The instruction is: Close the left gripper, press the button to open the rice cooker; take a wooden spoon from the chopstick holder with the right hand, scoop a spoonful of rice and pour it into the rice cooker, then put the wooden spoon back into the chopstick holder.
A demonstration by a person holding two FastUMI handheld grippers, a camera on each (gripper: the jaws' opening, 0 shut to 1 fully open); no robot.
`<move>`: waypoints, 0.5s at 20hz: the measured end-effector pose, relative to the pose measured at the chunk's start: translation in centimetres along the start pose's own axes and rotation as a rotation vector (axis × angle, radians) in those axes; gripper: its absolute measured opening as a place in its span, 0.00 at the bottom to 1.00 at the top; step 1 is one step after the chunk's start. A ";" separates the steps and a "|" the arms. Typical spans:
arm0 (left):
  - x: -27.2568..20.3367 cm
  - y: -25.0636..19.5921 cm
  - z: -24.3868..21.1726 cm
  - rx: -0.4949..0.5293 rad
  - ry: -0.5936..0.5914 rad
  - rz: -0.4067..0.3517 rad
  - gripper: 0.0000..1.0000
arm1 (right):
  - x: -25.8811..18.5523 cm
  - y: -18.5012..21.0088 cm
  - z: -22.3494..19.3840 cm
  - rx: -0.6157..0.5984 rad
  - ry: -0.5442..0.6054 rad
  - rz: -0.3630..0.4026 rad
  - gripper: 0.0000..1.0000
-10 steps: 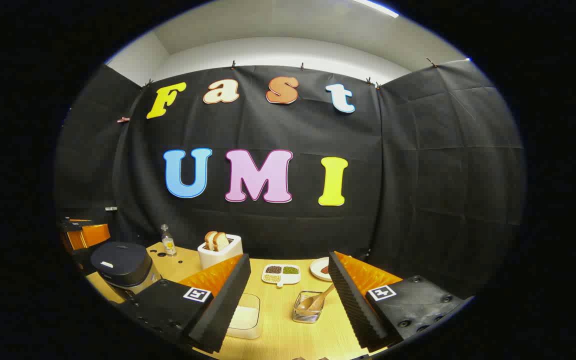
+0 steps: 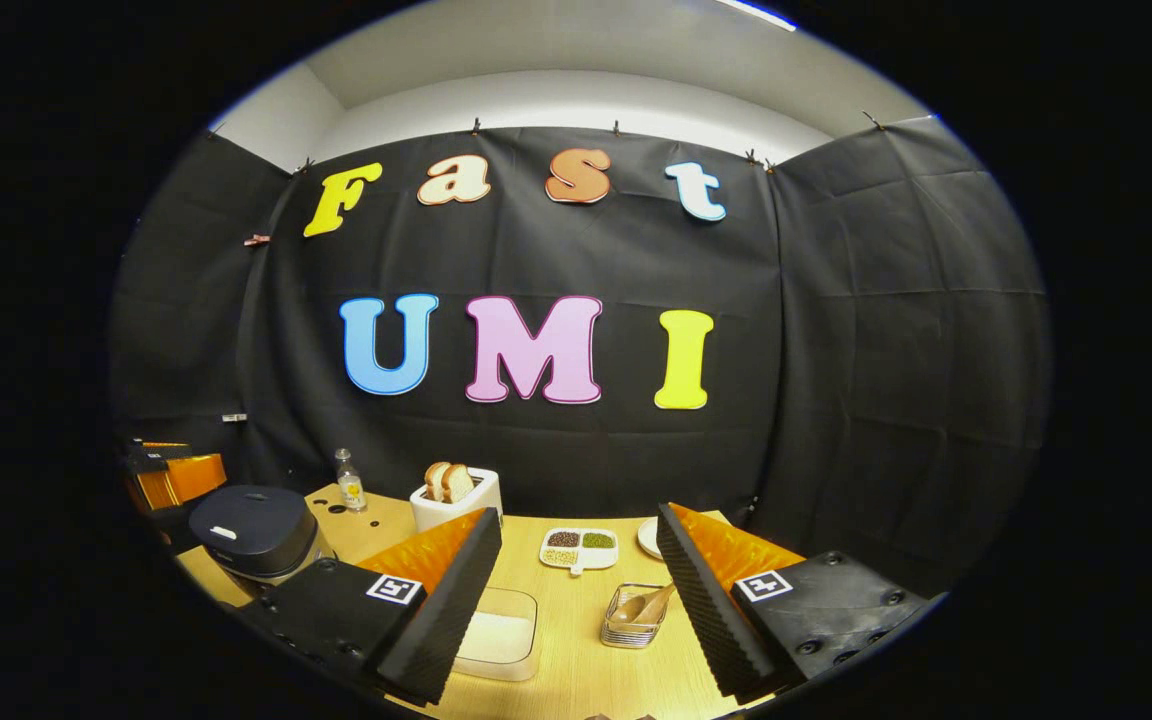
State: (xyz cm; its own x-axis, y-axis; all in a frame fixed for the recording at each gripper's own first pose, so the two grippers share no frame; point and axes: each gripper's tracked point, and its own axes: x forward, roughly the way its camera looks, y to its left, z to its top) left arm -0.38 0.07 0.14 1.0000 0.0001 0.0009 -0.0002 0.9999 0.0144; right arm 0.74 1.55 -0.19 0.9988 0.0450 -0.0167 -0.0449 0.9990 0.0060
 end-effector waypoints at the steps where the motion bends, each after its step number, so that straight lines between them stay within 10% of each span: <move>1: -0.1 -0.1 0.0 0.002 0.002 -0.004 0.95 | -0.1 0.1 0.0 0.001 0.003 0.004 0.98; 10: -0.3 -0.2 -0.4 -0.011 0.022 -0.019 0.95 | -0.6 -0.7 -0.2 -0.002 0.005 -0.009 0.98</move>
State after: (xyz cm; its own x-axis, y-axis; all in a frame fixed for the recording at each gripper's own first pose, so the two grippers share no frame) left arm -0.73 -0.18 -0.29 0.9996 -0.0189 -0.0208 0.0190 0.9998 0.0032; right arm 0.22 0.81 -0.34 0.9991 0.0360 -0.0219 -0.0359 0.9993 0.0040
